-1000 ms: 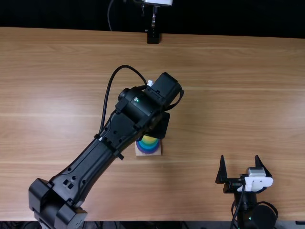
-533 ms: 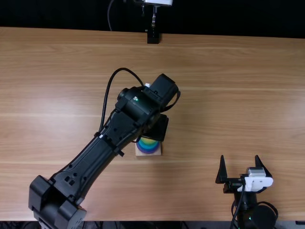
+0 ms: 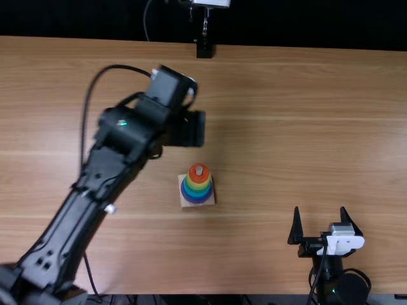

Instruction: Build the Hanoi tower: stack the rings onto the peg from bottom to top in this color order: purple, dark blue, light blue, dark green, light green, yellow, orange.

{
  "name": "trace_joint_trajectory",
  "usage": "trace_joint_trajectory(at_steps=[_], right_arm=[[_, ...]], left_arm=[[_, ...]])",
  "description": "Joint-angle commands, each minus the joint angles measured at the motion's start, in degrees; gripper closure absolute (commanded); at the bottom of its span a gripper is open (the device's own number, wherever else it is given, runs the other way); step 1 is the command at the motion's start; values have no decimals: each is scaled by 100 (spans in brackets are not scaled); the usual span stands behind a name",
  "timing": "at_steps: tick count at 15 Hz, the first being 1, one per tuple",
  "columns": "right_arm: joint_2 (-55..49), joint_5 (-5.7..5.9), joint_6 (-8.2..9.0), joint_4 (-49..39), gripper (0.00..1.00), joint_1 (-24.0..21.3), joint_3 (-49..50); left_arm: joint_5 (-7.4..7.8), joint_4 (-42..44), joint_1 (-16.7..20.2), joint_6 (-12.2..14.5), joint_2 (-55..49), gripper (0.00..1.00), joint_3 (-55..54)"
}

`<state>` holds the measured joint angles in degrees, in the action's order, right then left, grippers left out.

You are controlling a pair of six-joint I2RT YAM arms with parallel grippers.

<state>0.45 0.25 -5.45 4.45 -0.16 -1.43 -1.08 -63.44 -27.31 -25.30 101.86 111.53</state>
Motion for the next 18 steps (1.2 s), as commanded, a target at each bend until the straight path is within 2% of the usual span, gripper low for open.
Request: trace_joint_trajectory(at_steps=[1, 4, 8, 10, 11, 12, 14, 15, 18], right_arm=[[-45, 70, 7, 57, 0, -71, 38], [-45, 70, 7, 47, 0, -71, 38], [-45, 70, 7, 47, 0, -71, 38], [-45, 70, 7, 47, 0, -71, 38], [-45, 70, 7, 57, 0, -71, 38], [-45, 70, 7, 57, 0, -71, 38], [-45, 70, 7, 57, 0, -71, 38], [-45, 70, 7, 57, 0, -71, 38], [-45, 70, 7, 47, 0, -71, 38]], left_arm=[[-29, 269, 340, 73, -756, 0, 54], [-29, 1345, 938, 62, -1995, 0, -1361], [-29, 4034, 1817, 83, -4052, 0, -4499], [-29, 4287, 2169, 104, -5027, 0, -5703], [-29, 4287, 2300, 273, -5563, 0, -6275], [-29, 4298, 2327, 716, -6020, 0, -6846], [-18, 4319, 2318, 1929, -6978, 0, -7971], [-18, 4361, 2318, 2235, -7453, 0, -8507], [-18, 4772, 2327, 2235, -8455, 0, -9588]])
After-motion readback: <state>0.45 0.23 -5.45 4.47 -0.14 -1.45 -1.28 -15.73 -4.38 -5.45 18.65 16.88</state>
